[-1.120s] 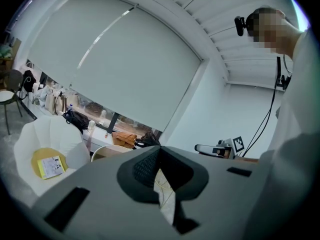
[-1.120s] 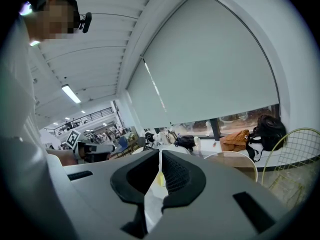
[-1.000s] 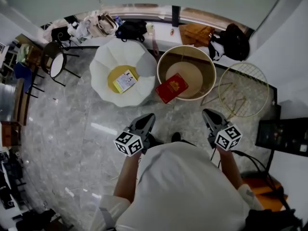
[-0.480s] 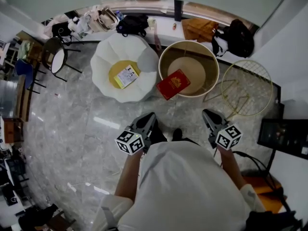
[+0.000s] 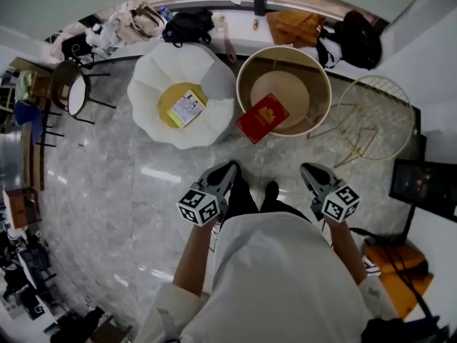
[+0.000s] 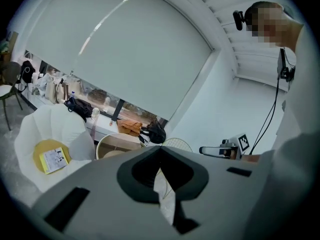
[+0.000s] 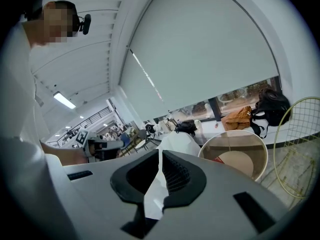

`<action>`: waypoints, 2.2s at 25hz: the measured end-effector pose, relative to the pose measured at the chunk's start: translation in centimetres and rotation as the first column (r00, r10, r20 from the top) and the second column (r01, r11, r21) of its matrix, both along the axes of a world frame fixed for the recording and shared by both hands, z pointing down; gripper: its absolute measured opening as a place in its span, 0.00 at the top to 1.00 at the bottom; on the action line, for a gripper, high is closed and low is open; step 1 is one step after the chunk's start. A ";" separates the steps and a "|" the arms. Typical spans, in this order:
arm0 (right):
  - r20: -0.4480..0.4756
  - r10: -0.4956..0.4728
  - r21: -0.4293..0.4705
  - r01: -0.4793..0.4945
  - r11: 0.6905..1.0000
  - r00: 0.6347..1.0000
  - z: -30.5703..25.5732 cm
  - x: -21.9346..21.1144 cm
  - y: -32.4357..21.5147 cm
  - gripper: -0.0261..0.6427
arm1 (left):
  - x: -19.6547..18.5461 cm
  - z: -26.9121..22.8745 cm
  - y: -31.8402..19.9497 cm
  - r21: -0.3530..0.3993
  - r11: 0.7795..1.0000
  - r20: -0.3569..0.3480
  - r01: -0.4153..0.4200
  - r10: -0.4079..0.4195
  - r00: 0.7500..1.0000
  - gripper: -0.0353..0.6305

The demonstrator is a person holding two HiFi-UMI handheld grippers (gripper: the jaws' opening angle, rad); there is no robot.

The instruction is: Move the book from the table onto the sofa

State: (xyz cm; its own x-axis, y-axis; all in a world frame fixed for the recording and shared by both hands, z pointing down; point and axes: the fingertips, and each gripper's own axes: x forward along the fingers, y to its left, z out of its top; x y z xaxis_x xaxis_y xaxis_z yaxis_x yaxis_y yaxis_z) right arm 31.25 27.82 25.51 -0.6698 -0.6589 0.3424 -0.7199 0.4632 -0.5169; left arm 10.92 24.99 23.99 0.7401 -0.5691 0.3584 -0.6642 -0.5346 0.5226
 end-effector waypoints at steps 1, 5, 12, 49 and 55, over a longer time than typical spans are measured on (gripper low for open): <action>0.001 0.008 -0.011 -0.008 1.000 1.000 0.4 -0.4 -0.3 0.90 | -0.4 0.3 -0.5 -0.004 1.000 0.007 -0.015 0.015 1.000 0.94; 0.001 0.035 -0.048 -0.035 0.998 0.999 1.5 -2.7 -1.7 0.90 | -2.5 2.0 -2.4 -0.028 0.997 0.022 -0.067 0.067 0.997 0.94; 0.014 0.103 -0.114 -0.101 0.988 0.995 3.7 -6.6 -4.1 0.89 | -5.8 5.5 -6.3 -0.062 0.984 0.041 -0.168 0.171 0.984 0.94; 0.096 0.207 -0.550 -0.121 0.826 0.974 38.9 -9.0 -11.9 0.72 | -2.6 33.5 -16.7 -0.261 0.937 0.116 -0.232 0.269 0.956 0.80; 0.099 0.200 -0.590 -0.104 0.801 0.975 45.1 -8.9 -12.3 0.68 | -1.5 39.4 -18.7 -0.269 0.930 0.165 -0.251 0.301 0.939 0.77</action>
